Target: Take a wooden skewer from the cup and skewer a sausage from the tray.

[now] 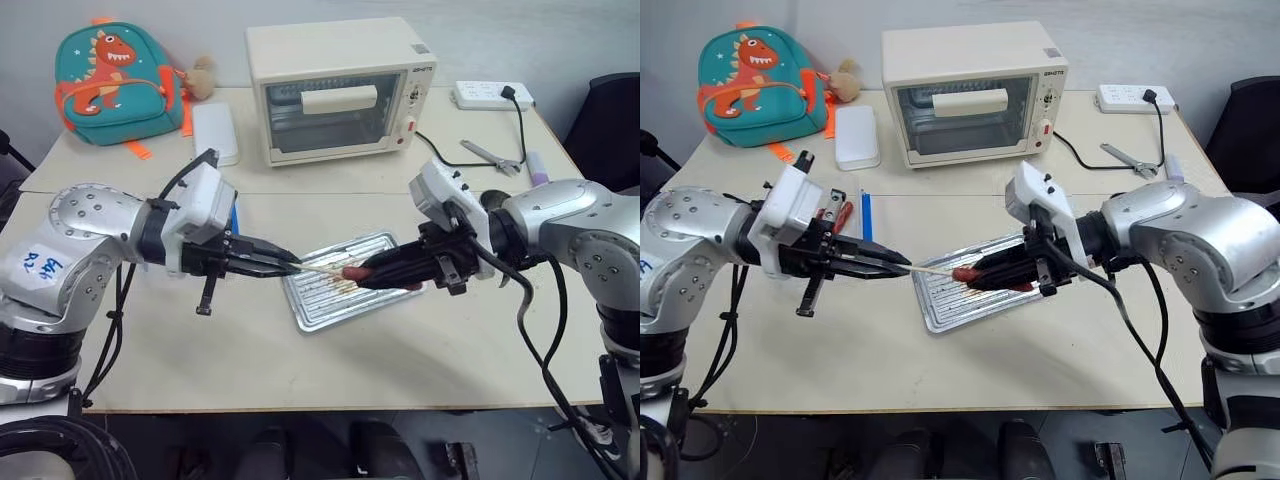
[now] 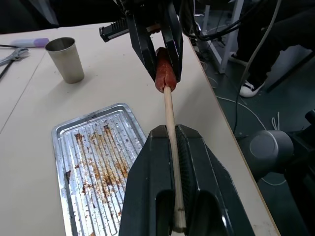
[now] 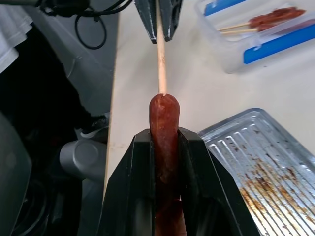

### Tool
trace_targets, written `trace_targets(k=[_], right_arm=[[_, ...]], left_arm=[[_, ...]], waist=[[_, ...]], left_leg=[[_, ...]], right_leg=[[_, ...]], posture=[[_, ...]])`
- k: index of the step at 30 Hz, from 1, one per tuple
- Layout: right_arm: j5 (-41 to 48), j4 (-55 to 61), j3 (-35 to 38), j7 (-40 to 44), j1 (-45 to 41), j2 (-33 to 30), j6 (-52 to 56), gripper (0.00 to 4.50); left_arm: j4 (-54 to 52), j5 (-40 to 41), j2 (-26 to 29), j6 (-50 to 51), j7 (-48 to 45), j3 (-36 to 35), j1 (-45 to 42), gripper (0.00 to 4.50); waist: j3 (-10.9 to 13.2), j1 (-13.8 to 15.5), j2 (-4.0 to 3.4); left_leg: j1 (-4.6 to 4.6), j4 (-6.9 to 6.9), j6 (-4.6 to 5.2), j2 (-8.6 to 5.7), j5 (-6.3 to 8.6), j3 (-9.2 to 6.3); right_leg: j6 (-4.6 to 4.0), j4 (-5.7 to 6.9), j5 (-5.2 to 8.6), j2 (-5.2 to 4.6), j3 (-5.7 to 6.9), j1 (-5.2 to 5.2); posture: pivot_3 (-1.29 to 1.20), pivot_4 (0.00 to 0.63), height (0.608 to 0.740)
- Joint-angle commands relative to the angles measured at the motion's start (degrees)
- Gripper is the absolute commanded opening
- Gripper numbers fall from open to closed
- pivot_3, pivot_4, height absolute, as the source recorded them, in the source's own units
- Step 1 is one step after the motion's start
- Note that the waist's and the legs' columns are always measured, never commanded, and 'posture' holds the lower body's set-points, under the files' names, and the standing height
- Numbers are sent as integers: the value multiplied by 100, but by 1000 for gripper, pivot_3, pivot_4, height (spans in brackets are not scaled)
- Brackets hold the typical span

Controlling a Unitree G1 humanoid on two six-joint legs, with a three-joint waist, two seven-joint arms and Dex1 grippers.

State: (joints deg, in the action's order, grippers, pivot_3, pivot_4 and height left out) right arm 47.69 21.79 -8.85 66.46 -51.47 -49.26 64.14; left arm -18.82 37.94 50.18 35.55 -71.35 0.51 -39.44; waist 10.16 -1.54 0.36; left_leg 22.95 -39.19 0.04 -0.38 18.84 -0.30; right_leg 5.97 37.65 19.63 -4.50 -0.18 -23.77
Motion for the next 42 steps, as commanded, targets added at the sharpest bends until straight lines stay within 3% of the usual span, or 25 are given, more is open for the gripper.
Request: trace_targets(k=[1, 4, 7, 10, 13, 17, 22, 27, 31, 40, 42], right_arm=[[51, 258, -54, 261, -156, -10, -197, 627], [-49, 226, -46, 278, -159, -16, -231, 627], [-152, 222, -4, 288, -130, -98, -273, 1157], [-452, 60, 159, 133, -198, -223, -508, 1969], [-624, -144, 363, -127, -311, -228, -625, 1969], [-660, -178, 668, -510, -258, -128, -695, 1969], [-415, 192, 1037, -1294, 69, 338, -542, 1969], [-308, 347, 1119, -1837, 253, 730, -490, 2993], [-436, 293, 1019, -2019, 203, 841, -615, 3981], [-402, 208, 986, -2289, 74, 1056, -614, 3981], [-396, 200, 984, -2323, 78, 1086, -614, 4015]], left_arm=[[41, -63, -62, -73, 51, -4, -151, 0], [29, -95, -58, -96, 80, -39, -36, 0], [-42, -112, 15, -100, 159, -167, 194, 0], [-230, -128, 101, -66, 518, -569, 760, 0], [-531, -210, 59, -36, 1104, -1079, 1449, 0], [-1228, -377, -507, 189, 2594, -1902, 2457, 0], [-2042, -1085, -1871, 234, 4831, -2592, 3406, 0], [-1919, -2071, -2618, 6, 6260, -2736, 3708, 0], [-1582, -2324, -2690, -91, 6472, -2588, 3612, 0], [-404, -2569, -2562, -485, 6270, -2077, 3120, 0], [-190, -2563, -2568, -587, 6231, -2050, 3006, 554]], waist=[[0, -2, 0], [0, -4, 0], [0, -6, 0], [0, -10, 0], [0, -11, 0], [0, 3, 0], [-9, 17, 19], [-11, 28, 21], [-12, 30, 22], [-12, 29, 22], [-12, 23, 23]], left_leg=[[0, 0, 0, 0, 0, 0], [0, 0, 0, 0, 0, 0], [-1, -1, 0, 0, 0, 0], [0, -2, 0, 0, 0, 0], [0, -2, 0, 1, 0, -1], [0, 0, -1, 1, -1, -7], [-2, -2, -1, 0, 0, -5], [0, -7, -2, -2, -1, -3], [-1, -7, -2, -3, -1, -3], [-1, -6, -2, -4, -1, -2], [-1, -5, -2, -4, -1, -3]], right_leg=[[0, 0, 0, 0, 0, 0], [0, 0, 0, 0, 0, 0], [0, 2, 0, 0, -1, -1], [0, 2, 0, -1, -1, -2], [0, 3, 0, -1, -5, -6], [0, 2, 0, -4, -8, -6], [1, 9, 0, -6, -10, -5], [2, 10, -1, -4, -8, -5], [2, 11, -1, -3, -7, -5], [2, 10, -1, -4, -6, -5], [1, 9, -1, -4, -4, -5]], posture=[[0, 150, 740], [0, 150, 740], [0, 150, 740], [0, 150, 740], [0, 150, 740], [0, 150, 740], [0, 150, 740], [0, 150, 740], [0, 150, 740], [0, 150, 740], [0, 150, 740]])
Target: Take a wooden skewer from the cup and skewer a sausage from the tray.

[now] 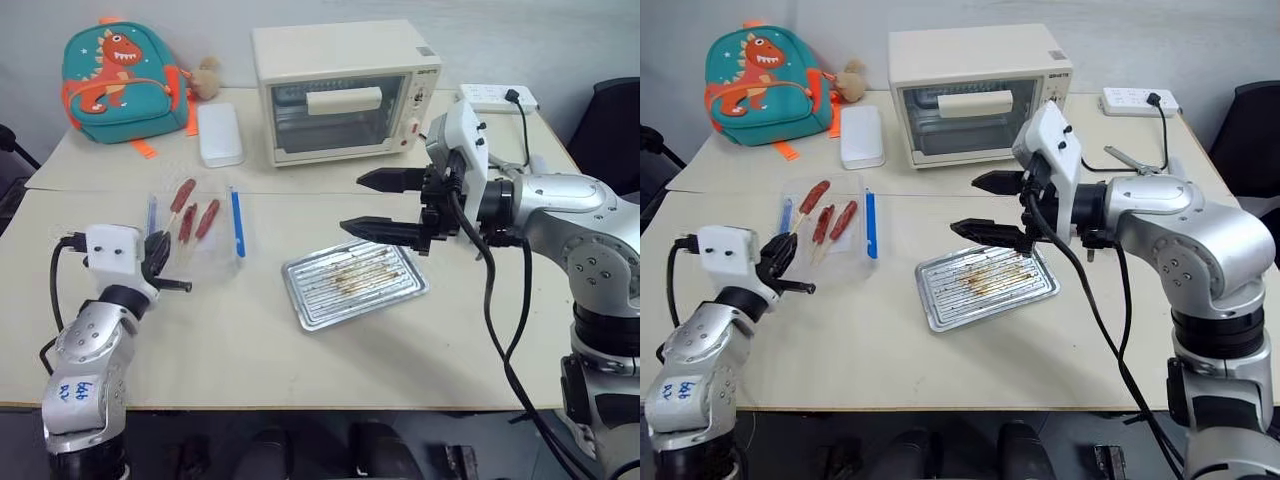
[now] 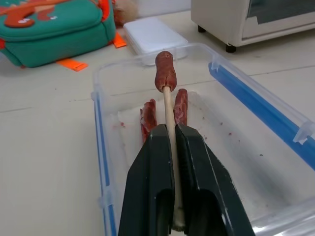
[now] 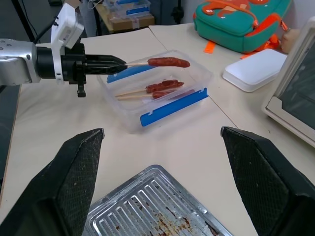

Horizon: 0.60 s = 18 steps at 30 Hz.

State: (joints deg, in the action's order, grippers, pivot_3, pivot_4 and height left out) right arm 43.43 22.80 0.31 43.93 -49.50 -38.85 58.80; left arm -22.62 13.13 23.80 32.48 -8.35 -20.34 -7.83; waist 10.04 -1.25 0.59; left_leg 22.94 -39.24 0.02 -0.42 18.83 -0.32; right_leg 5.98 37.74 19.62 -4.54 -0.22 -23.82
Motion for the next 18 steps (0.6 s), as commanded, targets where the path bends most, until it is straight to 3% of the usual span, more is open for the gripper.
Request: trace_targets(k=[1, 7, 13, 18], right_arm=[[33, 94, 70, -88, -116, 59, -75, 4015], [99, 155, 96, -126, -12, 69, -35, 4015], [89, 85, 119, 40, 93, -122, -82, 4015], [-36, -38, 14, 336, 164, -331, -240, 4015]], left_arm=[[265, -78, 86, -323, -93, 42, -208, 638], [-203, 370, 185, -114, -317, -324, -164, 2007], [-1454, 1961, 875, 811, -1145, -2034, 654, 2007], [-1549, 3161, 1678, 1452, -2389, -3889, 2042, 2007]], waist=[[0, -10, 0], [0, -23, 0], [1, -39, 2], [1, -37, 1]], left_leg=[[0, 0, 0, 0, 0, 0], [0, 1, -1, 1, -1, -1], [3, 6, -5, 8, 1, -1], [0, 9, -4, 7, 2, 1]], right_leg=[[0, 0, 0, 0, 0, 0], [0, 0, 0, 0, -1, -1], [0, -5, 0, 0, -1, -6], [-2, -13, 1, -3, -4, -3]], posture=[[0, 150, 740], [0, 150, 740], [0, 150, 740], [0, 150, 740]])
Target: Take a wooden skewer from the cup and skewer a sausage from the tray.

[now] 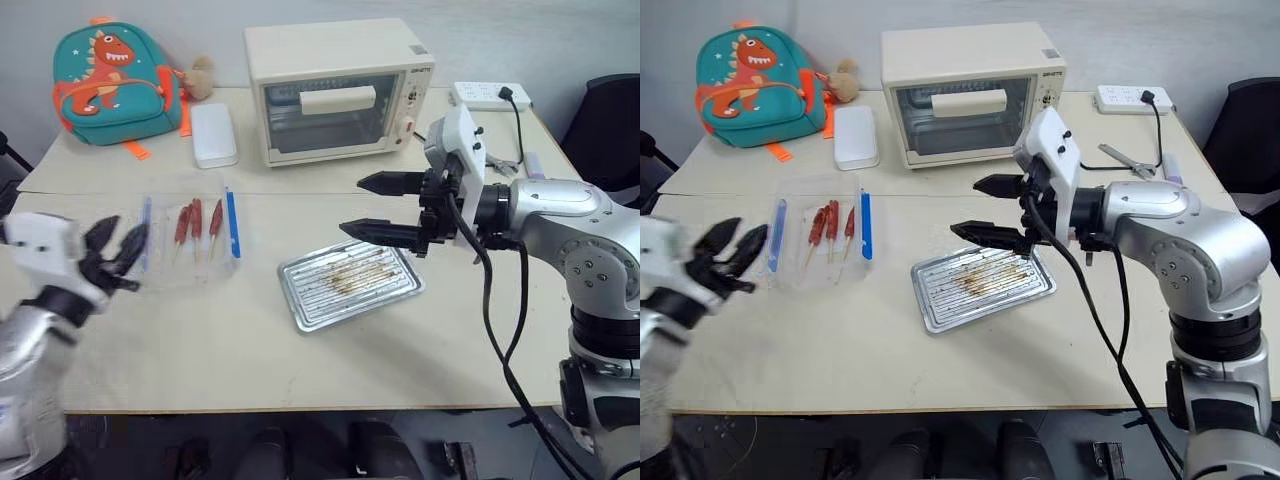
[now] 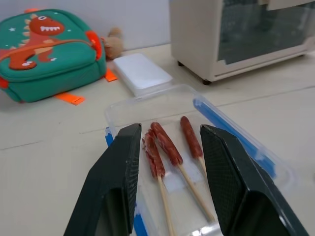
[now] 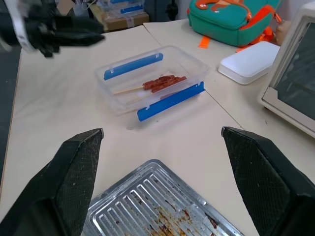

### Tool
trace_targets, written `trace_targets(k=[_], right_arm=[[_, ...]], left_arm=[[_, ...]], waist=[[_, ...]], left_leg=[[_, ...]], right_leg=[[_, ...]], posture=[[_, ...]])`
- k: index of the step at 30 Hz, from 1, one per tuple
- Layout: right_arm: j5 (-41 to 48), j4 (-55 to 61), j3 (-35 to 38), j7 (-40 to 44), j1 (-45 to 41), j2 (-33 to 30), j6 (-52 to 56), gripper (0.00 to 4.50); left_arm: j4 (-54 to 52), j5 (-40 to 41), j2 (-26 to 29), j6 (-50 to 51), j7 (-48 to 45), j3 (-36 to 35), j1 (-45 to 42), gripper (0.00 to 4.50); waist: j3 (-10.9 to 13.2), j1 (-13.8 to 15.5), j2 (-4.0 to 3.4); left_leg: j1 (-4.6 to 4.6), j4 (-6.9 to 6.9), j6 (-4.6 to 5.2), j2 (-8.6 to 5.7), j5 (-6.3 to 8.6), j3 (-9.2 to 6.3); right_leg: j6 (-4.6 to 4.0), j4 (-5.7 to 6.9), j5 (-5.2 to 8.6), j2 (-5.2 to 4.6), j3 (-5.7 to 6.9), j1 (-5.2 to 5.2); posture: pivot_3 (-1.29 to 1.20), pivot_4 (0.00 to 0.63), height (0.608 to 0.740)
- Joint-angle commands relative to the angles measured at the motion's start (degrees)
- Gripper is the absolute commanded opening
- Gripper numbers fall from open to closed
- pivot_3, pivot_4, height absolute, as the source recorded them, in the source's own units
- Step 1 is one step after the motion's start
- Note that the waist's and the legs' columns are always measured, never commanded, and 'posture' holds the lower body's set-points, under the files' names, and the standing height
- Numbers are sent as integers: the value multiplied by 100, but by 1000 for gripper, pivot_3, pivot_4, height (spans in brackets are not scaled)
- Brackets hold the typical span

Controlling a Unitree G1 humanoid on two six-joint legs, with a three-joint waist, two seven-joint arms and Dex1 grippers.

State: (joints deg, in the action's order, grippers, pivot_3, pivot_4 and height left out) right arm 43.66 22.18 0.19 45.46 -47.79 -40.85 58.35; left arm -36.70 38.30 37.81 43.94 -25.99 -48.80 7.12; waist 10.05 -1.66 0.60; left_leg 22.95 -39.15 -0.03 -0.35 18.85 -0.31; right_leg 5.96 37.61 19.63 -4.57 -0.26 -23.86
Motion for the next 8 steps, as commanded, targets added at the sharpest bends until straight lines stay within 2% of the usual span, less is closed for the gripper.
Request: trace_targets(k=[1, 4, 8], right_arm=[[-73, 0, 14, 233, -2, -155, -211, 4015], [-103, -82, -6, 368, 7, -211, -258, 4015], [-172, -152, -46, 492, 18, -245, -301, 4015]], left_arm=[[-82, 721, 379, 356, -844, -1349, 840, 2007], [190, 742, 597, 316, -1400, -2062, 1540, 2007], [442, 787, 785, 244, -1568, -2395, 1766, 2007]], waist=[[0, 6, 0], [1, 13, 0], [1, 21, 0]], left_leg=[[0, 1, 0, 0, 0, -2], [-4, 2, 1, 1, 0, -6], [-26, 13, 5, 0, 3, -7]], right_leg=[[-1, -4, 0, 0, 2, 2], [-2, -18, 1, -1, 3, 12], [-4, -53, 2, -7, 5, 37]], posture=[[0, 150, 740], [0, 150, 740], [0, 150, 740]])
